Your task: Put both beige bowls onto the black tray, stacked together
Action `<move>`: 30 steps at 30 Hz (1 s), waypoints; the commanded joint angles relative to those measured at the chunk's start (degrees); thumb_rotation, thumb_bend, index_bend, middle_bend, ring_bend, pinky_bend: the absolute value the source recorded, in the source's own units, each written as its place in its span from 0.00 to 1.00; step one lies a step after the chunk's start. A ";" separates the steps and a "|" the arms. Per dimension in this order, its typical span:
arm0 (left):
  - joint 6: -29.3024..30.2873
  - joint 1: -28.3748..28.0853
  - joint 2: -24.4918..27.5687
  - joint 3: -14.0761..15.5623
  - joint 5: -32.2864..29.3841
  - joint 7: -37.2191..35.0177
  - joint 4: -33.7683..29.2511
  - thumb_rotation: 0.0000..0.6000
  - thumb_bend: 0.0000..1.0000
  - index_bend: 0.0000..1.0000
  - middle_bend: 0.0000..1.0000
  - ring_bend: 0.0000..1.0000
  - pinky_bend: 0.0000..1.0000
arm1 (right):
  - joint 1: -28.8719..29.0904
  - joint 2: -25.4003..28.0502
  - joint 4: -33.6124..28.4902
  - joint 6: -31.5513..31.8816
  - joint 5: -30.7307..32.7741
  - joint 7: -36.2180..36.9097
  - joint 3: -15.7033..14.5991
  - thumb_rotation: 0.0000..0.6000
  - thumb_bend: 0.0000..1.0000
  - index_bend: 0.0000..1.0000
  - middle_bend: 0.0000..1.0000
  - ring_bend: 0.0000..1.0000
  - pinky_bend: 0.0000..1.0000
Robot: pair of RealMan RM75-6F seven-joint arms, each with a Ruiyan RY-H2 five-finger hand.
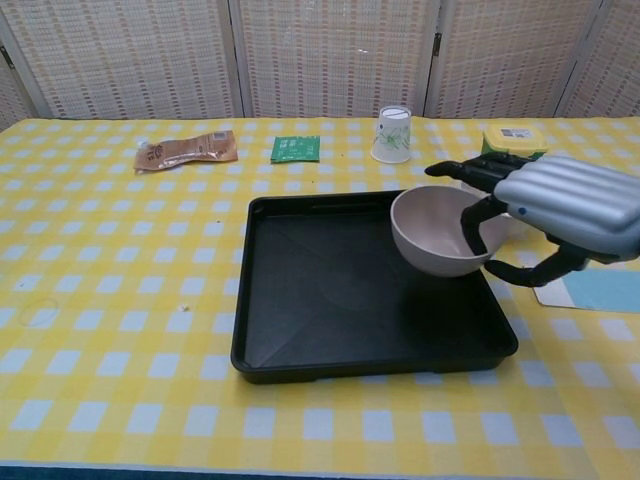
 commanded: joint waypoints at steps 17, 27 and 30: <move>1.05 0.65 1.33 -0.73 -1.24 -2.64 0.44 1.00 0.27 0.00 0.00 0.00 0.05 | 8.14 -11.05 7.64 -8.26 6.96 -0.64 1.92 1.00 0.49 0.21 0.00 0.00 0.00; 0.62 0.46 0.95 -0.62 -1.18 -1.69 0.39 1.00 0.27 0.00 0.00 0.00 0.05 | 2.27 -3.17 1.37 2.79 6.36 0.39 0.52 1.00 0.49 0.14 0.00 0.00 0.00; 0.35 0.30 0.68 -0.54 -1.08 -0.98 0.25 1.00 0.27 0.00 0.00 0.00 0.05 | 0.48 -1.88 3.11 4.57 8.50 2.23 1.09 1.00 0.49 0.16 0.00 0.00 0.00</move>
